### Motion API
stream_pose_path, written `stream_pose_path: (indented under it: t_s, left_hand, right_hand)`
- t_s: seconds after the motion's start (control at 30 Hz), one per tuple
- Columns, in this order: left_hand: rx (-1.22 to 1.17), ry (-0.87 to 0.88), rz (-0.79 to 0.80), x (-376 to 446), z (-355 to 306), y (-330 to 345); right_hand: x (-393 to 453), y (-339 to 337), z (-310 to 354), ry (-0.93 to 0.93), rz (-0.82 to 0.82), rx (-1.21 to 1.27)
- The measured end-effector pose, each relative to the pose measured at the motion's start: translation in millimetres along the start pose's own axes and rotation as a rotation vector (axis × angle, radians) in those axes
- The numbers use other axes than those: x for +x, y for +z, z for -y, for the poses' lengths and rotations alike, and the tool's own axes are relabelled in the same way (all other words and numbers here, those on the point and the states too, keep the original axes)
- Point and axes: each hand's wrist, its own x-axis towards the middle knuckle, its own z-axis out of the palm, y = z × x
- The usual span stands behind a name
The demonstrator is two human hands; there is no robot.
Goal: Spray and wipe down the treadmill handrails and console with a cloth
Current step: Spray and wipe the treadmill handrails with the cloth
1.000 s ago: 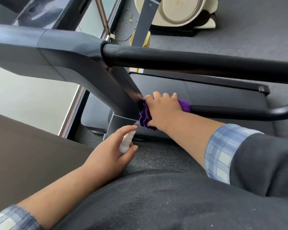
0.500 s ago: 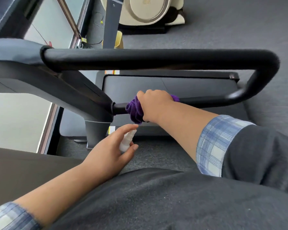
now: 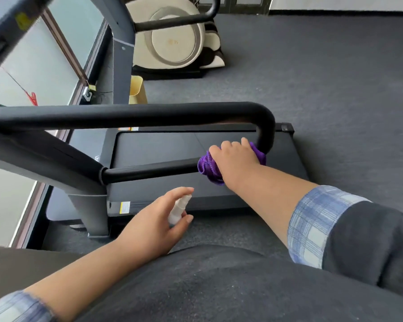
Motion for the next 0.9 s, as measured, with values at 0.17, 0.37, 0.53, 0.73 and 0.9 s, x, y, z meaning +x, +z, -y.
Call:
stream_pose_path:
  t_s: [0.17, 0.37, 0.53, 0.73, 0.9]
  left_hand:
    - [0.018, 0.0, -0.029, 5, -32, 24]
    - [0.022, -0.046, -0.08, 2, -49, 44]
    - [0.007, -0.081, -0.069, 4, -61, 53]
    - [-0.004, -0.094, -0.056, 2, -59, 47]
    - [0.008, -0.121, -0.074, -7, -41, 30]
  right_hand:
    - [0, -28, -2, -0.046, 0.139, -0.15]
    - [-5, -40, -5, -0.241, 0.022, -0.547]
    - [-9, -29, -12, -0.223, -0.043, -0.37]
    - [-13, 28, -29, -0.17, -0.225, -0.069]
    - [-4, 30, -16, -0.114, -0.289, 0.192]
